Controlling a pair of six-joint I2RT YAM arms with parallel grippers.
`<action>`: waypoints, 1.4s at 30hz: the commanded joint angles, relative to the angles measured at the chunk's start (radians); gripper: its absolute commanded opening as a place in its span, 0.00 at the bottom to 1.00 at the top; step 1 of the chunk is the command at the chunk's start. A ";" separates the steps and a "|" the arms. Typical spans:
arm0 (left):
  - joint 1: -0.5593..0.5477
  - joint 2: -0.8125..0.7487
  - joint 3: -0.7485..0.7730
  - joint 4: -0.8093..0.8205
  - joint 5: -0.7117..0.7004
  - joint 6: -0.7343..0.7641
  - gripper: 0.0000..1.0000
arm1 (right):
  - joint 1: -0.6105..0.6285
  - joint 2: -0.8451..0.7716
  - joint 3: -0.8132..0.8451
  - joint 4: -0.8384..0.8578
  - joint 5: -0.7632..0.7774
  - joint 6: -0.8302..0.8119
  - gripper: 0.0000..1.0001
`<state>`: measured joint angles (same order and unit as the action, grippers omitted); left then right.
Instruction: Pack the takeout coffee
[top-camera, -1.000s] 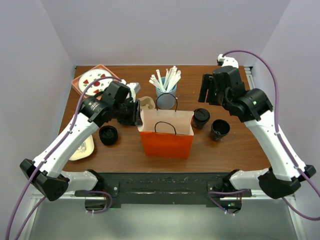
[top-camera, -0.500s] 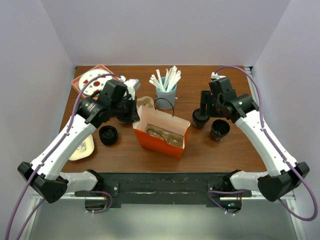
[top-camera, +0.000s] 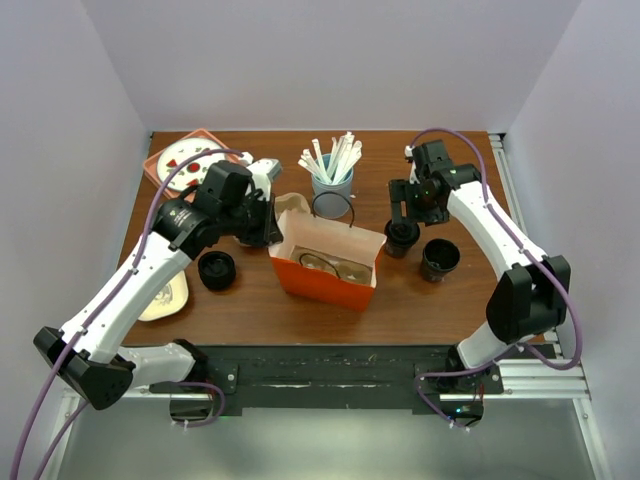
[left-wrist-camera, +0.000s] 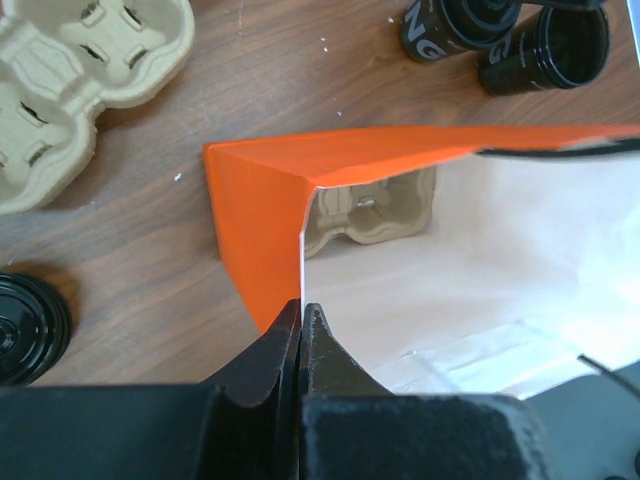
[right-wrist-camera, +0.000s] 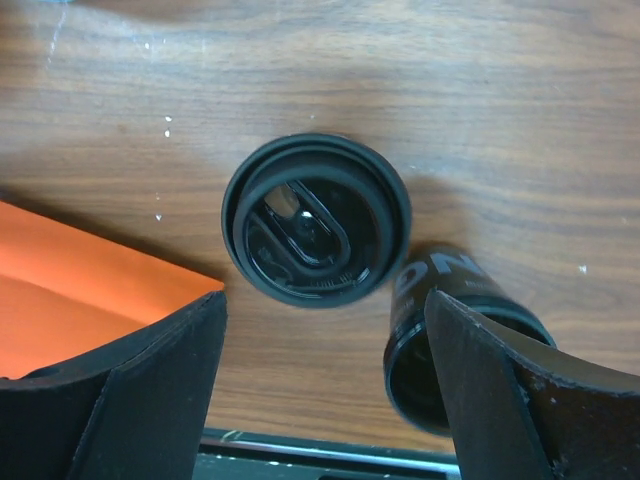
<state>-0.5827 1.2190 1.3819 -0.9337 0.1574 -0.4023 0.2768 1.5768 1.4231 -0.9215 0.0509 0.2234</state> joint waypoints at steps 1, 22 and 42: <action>0.006 -0.018 0.006 0.007 0.053 -0.020 0.00 | -0.001 0.009 0.045 0.046 -0.022 -0.097 0.86; 0.004 -0.006 0.019 -0.060 0.076 -0.049 0.04 | 0.002 0.077 0.008 0.102 -0.042 -0.148 0.89; 0.004 0.014 0.045 -0.065 0.070 -0.063 0.09 | 0.036 0.065 -0.078 0.150 0.013 -0.145 0.85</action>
<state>-0.5827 1.2304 1.3838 -1.0115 0.2066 -0.4534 0.3027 1.6630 1.3605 -0.7994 0.0410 0.0860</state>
